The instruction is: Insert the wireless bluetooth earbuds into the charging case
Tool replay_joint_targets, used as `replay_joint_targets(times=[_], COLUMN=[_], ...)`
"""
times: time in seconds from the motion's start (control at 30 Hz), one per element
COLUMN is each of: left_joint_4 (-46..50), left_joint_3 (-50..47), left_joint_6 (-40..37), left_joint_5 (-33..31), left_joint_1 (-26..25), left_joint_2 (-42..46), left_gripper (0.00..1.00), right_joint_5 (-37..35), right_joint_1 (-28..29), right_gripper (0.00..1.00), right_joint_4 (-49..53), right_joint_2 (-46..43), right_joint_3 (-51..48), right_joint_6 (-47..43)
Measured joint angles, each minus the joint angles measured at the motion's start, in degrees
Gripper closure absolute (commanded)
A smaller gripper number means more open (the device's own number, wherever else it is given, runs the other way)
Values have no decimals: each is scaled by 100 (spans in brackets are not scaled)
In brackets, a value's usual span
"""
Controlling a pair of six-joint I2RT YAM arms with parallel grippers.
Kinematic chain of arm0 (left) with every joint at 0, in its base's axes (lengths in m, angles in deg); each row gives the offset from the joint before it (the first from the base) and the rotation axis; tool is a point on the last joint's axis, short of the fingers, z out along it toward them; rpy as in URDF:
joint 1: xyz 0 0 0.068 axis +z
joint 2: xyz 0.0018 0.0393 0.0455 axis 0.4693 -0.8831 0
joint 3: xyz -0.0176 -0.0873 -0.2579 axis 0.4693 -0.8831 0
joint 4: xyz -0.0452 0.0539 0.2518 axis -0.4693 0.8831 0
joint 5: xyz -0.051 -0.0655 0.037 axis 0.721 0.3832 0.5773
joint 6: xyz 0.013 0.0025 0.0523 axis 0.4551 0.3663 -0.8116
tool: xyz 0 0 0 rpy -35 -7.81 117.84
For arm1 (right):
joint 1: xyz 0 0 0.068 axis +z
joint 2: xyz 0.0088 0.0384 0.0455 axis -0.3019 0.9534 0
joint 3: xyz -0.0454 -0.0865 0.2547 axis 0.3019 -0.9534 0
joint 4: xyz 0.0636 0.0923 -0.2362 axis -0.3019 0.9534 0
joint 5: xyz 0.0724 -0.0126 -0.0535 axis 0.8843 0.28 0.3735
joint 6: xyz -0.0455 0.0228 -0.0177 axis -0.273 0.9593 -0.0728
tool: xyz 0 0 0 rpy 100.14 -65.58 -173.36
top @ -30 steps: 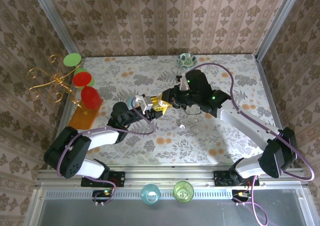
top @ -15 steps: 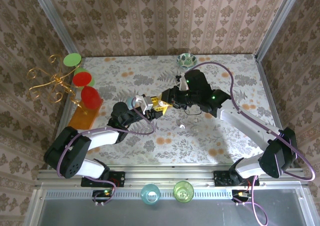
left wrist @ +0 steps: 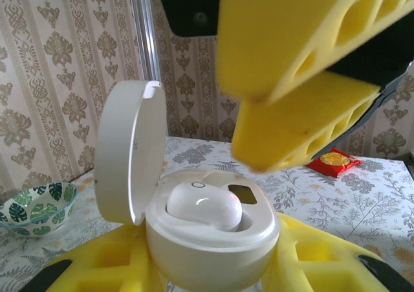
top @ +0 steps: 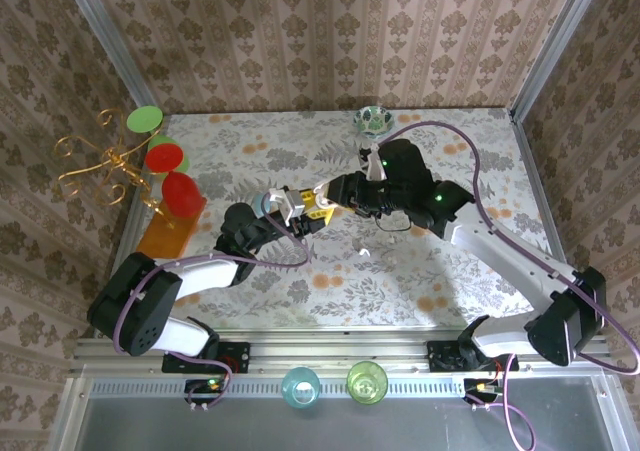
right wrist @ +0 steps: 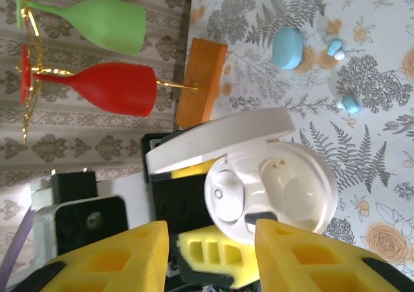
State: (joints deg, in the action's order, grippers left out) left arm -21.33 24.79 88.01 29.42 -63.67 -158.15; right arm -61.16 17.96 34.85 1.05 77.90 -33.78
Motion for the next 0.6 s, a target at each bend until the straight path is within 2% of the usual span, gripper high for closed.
replay_joint_targets(times=[0.17, 0.37, 0.5, 0.6], left_joint_4=[-42, 68, 256, 400], left_joint_3=[-9, -72, -83, -96], left_joint_6=[0, -39, -136, -177], left_joint_5=[7, 2, 4, 4], left_joint_1=[72, 243, 247, 247], left_joint_2=[74, 466, 688, 811], left_gripper=[79, 79, 79, 79], right_joint_5=[-227, -1464, -2594, -2944], right_joint_1=[0, -44, -160, -262], right_gripper=[52, 51, 51, 51], right_joint_4=[-20, 437, 964, 1165], right_joint_2=[-820, -1867, -1919, -1602], right_joint_3=[-439, -1189, -1720, -2035], right_joint_6=[-323, -839, -1123, -1285])
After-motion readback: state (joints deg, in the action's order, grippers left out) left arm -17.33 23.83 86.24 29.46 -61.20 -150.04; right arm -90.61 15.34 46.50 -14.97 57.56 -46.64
